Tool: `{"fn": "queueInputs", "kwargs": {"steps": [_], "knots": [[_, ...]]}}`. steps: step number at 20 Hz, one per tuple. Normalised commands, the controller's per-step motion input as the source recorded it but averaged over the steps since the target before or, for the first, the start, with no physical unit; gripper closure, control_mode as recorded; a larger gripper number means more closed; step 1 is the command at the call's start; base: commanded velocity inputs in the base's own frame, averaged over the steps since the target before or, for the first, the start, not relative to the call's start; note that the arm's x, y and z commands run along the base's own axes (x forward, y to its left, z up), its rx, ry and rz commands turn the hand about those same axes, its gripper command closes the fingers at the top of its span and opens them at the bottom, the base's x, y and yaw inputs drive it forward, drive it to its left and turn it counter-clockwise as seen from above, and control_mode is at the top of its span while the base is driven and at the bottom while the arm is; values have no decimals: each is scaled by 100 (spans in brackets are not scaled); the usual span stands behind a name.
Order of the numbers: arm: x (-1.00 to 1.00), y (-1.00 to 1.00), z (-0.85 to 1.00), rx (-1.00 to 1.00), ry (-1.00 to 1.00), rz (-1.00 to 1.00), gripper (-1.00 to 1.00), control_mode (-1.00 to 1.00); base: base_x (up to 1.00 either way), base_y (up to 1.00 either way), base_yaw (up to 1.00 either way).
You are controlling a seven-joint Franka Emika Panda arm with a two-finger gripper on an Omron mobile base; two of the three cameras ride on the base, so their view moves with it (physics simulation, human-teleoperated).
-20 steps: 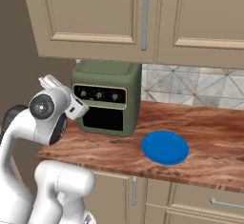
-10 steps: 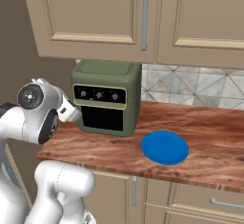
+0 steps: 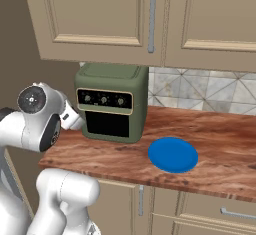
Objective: Pull the toaster oven rack outwards. Pick up the baguette from the plate and place it on the toaster oven rack. Close the toaster oven door fully and set the temperature to the lowest setting.
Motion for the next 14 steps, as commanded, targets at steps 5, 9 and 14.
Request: {"fn": "queueInputs", "kwargs": {"steps": [5, 9, 14], "knots": [[0, 7, -1, 0, -30, -1, -100, -100, 0, 0, 0], [0, 14, -25, -8, -29, -1, -100, -100, 0, 0, 0], [0, 11, -41, -12, -2, 0, -100, -100, 0, 0, 0]]}}
